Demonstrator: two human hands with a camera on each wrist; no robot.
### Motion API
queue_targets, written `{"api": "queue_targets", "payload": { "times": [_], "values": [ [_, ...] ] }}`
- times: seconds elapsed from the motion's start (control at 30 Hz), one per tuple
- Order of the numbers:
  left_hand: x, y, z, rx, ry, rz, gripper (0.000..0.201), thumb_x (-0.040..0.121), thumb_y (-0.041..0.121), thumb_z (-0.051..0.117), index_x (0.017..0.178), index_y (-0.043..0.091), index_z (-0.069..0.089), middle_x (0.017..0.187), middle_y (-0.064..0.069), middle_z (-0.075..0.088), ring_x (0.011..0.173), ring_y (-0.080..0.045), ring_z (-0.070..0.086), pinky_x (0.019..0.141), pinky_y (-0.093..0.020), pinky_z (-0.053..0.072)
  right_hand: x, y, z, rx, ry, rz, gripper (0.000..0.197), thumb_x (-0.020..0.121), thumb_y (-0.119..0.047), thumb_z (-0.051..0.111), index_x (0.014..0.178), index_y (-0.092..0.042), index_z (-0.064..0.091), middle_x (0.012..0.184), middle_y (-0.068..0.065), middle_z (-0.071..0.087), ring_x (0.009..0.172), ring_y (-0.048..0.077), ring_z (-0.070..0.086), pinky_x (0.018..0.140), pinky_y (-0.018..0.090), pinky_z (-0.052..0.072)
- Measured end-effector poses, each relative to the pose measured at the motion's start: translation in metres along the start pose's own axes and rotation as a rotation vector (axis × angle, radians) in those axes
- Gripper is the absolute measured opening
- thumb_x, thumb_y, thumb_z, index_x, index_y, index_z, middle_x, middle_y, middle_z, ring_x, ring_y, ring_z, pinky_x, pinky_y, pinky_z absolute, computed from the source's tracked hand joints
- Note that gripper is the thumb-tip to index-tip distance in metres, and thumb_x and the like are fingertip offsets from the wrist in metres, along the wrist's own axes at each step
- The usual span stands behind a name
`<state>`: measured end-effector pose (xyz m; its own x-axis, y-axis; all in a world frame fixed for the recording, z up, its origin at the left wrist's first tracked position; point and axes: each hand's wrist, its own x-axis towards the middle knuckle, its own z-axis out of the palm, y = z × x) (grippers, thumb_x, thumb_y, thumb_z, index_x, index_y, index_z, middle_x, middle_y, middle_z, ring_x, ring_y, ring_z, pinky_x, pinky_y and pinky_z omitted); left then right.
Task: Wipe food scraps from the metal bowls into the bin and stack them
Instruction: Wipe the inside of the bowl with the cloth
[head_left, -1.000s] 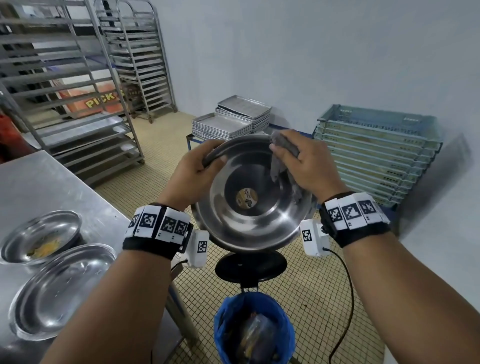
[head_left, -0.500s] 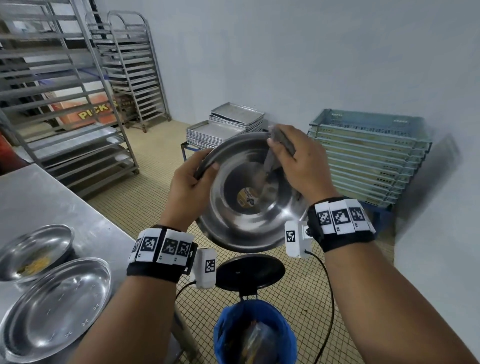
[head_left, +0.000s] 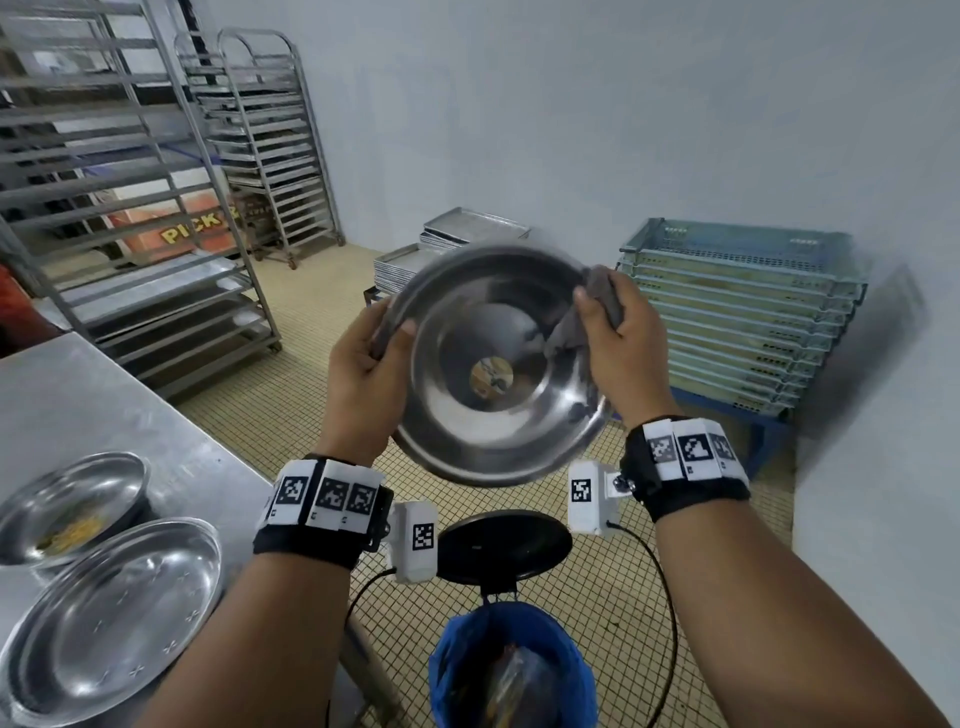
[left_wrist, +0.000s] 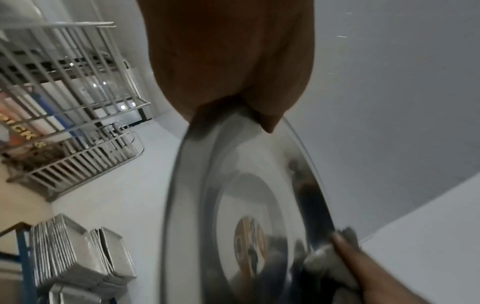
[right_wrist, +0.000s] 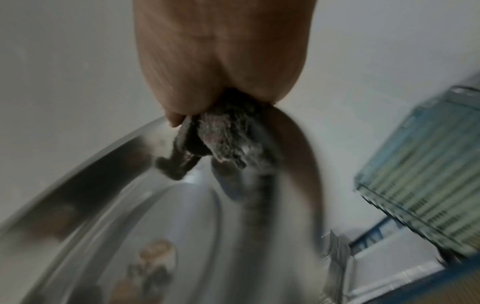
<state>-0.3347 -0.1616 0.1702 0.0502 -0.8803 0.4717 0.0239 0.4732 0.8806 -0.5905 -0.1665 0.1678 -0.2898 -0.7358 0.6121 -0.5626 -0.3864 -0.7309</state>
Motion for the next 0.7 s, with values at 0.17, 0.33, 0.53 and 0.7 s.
{"api": "queue_targets", "payload": {
  "times": [0.17,0.33,0.53,0.7],
  "values": [
    [0.000,-0.006,-0.003,0.023,0.073,0.006,0.014,0.107,0.010,0.057,0.117,0.018,0.064,0.079,0.013,0.073,0.068,-0.006,0.064,0.060,-0.024,0.053,-0.010,0.013,0.003,0.049,0.067,0.067,0.032,0.102,-0.033,0.060,0.128,-0.014,0.063,0.104,-0.009,0.068,0.089,-0.014,0.060,0.075,-0.001,0.041],
    [0.012,0.004,-0.018,0.322,-0.134,0.082,0.019,0.104,0.015,0.062,0.101,0.034,0.061,0.079,0.010,0.066,0.068,-0.008,0.062,0.063,-0.024,0.051,0.005,-0.002,-0.013,-0.045,-0.013,-0.056,0.038,0.101,-0.037,0.060,0.134,-0.018,0.062,0.116,-0.006,0.070,0.096,-0.004,0.064,0.086,0.012,0.051],
    [0.030,0.030,-0.011,0.440,-0.368,0.176,0.023,0.104,0.020,0.064,0.120,0.036,0.065,0.100,0.017,0.073,0.094,0.002,0.069,0.081,-0.014,0.052,0.006,-0.021,-0.012,-0.213,-0.156,-0.251,0.038,0.099,-0.036,0.064,0.135,-0.022,0.064,0.106,-0.008,0.075,0.088,0.006,0.069,0.084,0.025,0.055],
    [0.026,0.023,-0.010,0.272,-0.211,0.110,0.023,0.104,0.020,0.065,0.117,0.039,0.070,0.102,0.006,0.077,0.094,-0.017,0.075,0.083,-0.035,0.061,0.001,-0.015,-0.008,-0.057,-0.050,-0.152,0.037,0.102,-0.042,0.058,0.132,-0.021,0.064,0.105,-0.010,0.073,0.090,-0.001,0.068,0.081,0.016,0.055]
  ]
}}
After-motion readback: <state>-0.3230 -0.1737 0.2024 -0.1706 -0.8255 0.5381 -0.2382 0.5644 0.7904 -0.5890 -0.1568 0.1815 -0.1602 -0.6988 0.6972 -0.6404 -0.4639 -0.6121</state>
